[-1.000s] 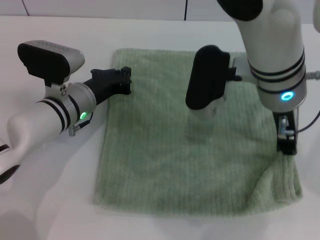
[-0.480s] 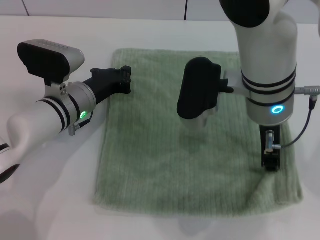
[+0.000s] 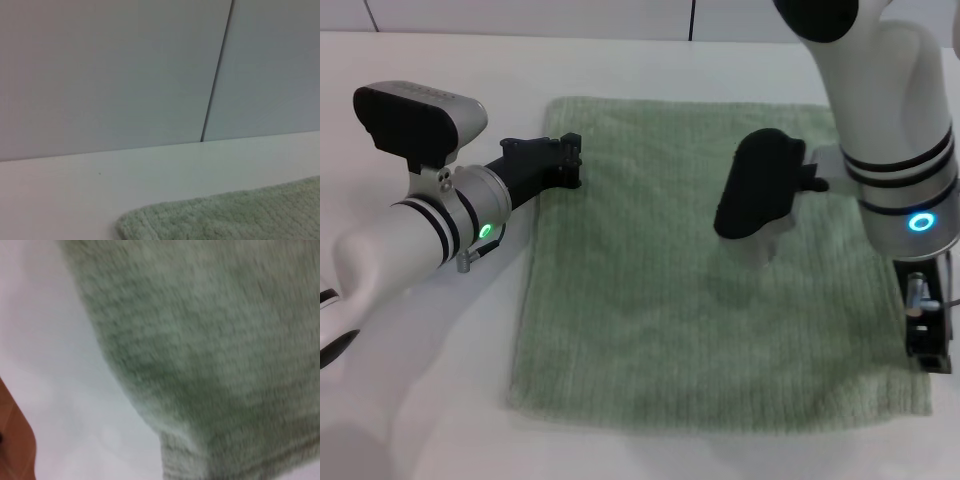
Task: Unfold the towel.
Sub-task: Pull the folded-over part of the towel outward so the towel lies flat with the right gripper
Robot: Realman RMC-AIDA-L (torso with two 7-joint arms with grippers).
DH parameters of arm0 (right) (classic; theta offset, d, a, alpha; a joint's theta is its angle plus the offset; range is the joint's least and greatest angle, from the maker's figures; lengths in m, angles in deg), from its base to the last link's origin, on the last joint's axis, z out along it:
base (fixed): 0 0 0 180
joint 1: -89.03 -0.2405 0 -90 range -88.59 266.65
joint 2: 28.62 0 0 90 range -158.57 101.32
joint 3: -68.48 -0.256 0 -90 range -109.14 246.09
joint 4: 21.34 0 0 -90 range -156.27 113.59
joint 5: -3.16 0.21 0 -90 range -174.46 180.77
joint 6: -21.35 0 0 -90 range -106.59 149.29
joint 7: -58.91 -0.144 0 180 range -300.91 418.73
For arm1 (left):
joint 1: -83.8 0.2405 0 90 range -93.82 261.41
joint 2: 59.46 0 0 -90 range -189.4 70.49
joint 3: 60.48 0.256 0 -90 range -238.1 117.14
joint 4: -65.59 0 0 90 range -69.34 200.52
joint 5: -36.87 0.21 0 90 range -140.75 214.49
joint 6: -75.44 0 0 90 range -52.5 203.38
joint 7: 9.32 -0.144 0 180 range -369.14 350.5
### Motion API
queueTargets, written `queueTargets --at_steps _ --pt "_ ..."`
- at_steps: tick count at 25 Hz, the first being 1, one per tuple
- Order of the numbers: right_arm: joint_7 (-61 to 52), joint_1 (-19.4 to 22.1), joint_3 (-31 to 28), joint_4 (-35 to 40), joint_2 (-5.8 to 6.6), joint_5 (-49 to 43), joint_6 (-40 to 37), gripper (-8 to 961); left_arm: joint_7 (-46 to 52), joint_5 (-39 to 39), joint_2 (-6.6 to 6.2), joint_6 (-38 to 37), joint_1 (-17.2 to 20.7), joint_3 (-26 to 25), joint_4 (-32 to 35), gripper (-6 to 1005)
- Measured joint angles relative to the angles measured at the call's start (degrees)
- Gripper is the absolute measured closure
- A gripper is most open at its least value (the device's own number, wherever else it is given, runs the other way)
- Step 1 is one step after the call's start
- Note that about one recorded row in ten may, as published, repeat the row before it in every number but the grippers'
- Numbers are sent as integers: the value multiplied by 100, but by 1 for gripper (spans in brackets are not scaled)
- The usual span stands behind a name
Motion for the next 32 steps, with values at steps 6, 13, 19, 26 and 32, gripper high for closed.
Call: queueTargets --at_steps 6,13,19,26,32 --pt "-7 141 -98 744 7 -31 -56 621 24 0 0 0 18 -6 -1 986" --pt "23 233 -137 1016 -34 8 -92 620 22 0 0 0 21 -7 21 986" --pt "79 267 3 634 -40 141 -259 620 26 0 0 0 36 -7 35 986" --pt "207 276 121 186 -42 407 -424 619 26 0 0 0 36 -7 36 986" --pt "151 224 236 -33 -42 436 -227 618 32 0 0 0 37 -7 44 986"
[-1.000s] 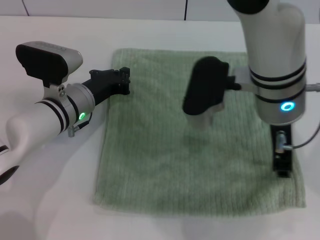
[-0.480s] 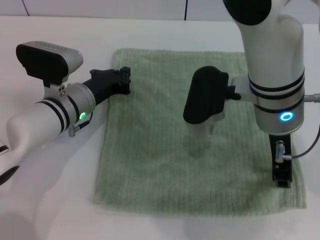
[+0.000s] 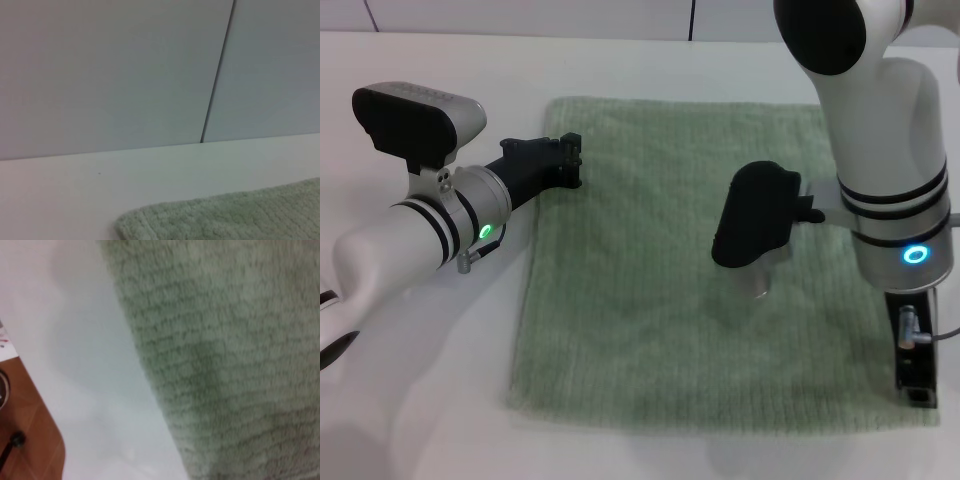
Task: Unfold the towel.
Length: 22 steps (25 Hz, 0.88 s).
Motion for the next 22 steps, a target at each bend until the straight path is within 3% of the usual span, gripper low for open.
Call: queueTargets --at_steps 3,7,11,16,17,18,21,22 --pt "-21 -29 -69 170 13 -40 -3 618 1 0 0 0 0 0 1 986" --pt "-44 231 -740 1646 55 -381 -182 617 2 0 -10 0 6 0 10 986" --pt "-22 496 -896 2326 50 -593 -682 616 8 0 -10 -15 28 -61 27 986" --pt "260 1140 -1185 2836 39 -801 -2115 616 -25 1 -48 -42 223 -334 311 985" --pt "378 1353 -1425 2800 28 -808 -2774 616 -53 1 -54 -46 263 -405 369 985" --pt "378 1353 -1425 2800 28 -808 -2774 616 -119 -1 -79 -46 351 -600 485 985" --pt "472 1731 -1599 2857 25 -602 -3706 615 -185 0 -137 -54 498 -948 663 985" --pt "522 1886 -1612 2888 25 -497 -4056 615 -201 0 -181 -94 589 -1268 743 985"
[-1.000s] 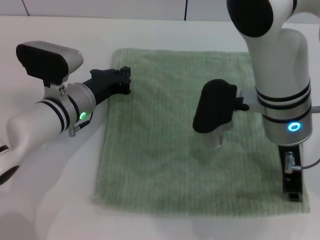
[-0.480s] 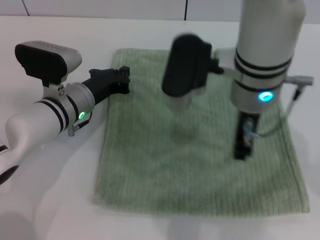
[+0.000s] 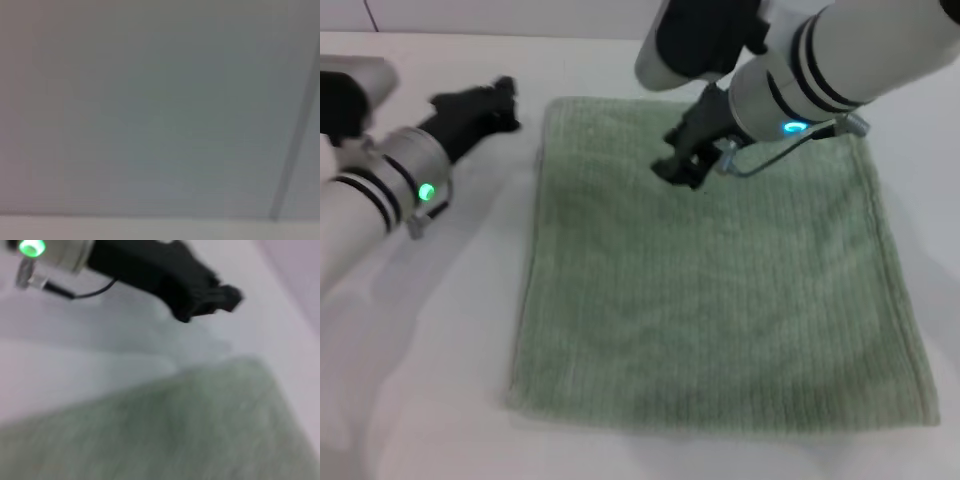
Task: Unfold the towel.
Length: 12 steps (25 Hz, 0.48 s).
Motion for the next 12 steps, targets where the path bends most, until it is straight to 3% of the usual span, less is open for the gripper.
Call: queueTargets --at_steps 4,5,6,9,12 --pt "97 730 249 -9 3 202 -1970 615 -2 0 -42 -227 92 -324 24 985" --pt "74 1030 446 -68 5 244 -2990 614 -2 0 -56 -307 122 -370 33 985" --pt "74 1030 446 -68 5 244 -2990 614 -3 0 -68 -387 152 -416 46 985" --pt "54 1389 689 -275 1 520 -4526 614 -4 0 -87 -560 231 -562 82 985" --pt "75 1564 820 -535 17 961 -5510 614 -4 0 -103 -768 266 -727 78 985"
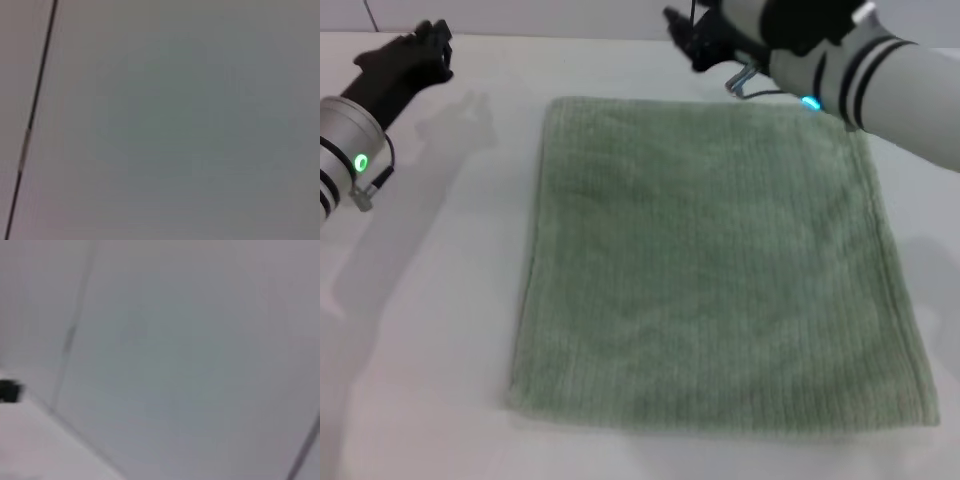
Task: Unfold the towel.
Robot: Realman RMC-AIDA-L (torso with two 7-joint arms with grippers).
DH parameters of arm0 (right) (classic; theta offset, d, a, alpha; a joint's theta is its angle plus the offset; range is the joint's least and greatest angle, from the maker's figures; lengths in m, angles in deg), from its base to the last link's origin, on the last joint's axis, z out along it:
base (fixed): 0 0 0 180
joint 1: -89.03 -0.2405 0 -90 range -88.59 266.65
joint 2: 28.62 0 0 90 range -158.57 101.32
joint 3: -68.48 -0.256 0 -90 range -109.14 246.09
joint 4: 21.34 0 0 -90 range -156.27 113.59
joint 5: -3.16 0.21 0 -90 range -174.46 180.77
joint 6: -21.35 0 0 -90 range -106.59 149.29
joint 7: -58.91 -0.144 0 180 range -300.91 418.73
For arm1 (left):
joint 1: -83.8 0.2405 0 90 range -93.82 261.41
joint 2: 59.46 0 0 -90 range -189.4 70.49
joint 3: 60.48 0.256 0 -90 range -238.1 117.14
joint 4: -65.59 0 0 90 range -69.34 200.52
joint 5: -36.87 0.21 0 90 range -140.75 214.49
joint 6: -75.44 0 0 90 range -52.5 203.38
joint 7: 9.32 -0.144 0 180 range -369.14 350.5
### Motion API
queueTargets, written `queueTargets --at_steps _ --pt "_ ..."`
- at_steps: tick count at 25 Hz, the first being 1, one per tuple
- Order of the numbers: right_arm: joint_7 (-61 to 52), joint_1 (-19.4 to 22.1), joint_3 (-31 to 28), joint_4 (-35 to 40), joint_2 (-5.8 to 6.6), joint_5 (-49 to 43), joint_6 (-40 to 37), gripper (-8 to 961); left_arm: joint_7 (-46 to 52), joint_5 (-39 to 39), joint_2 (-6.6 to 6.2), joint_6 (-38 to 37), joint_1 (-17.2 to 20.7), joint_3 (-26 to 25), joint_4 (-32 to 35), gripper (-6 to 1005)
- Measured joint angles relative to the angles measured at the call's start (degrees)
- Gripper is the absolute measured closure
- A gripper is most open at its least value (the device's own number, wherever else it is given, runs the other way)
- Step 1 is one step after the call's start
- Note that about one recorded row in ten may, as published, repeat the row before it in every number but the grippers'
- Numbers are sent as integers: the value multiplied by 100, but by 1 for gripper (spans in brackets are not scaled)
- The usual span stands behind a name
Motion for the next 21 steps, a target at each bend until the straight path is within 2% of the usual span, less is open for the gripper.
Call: queueTargets --at_steps 2,4,7,9,13,15,20,21 --pt "19 9 17 -329 23 394 -712 613 -17 0 -10 -133 11 -85 -22 952" --pt "20 -14 20 -441 31 475 -957 613 -94 0 -12 -277 27 -177 -32 886" --pt "-2 -48 139 -736 39 541 -1709 496 -296 0 22 -502 83 -379 -30 782" --pt "-76 6 304 -848 18 548 -2273 417 -555 1 96 -753 156 -588 -26 707" --pt "-472 167 1032 -1345 -13 541 -4041 262 -1016 0 222 -1068 271 -870 -6 551" --pt "-811 216 1312 -1619 -18 530 -4758 185 -1098 -2 238 -1094 287 -904 -10 462" --pt "-1607 224 1518 -2205 -18 524 -5546 185 -1117 -25 241 -1093 297 -962 -111 198" --pt "-1750 218 1523 -2327 -18 523 -5662 185 -1117 -39 243 -1132 313 -988 -149 198"
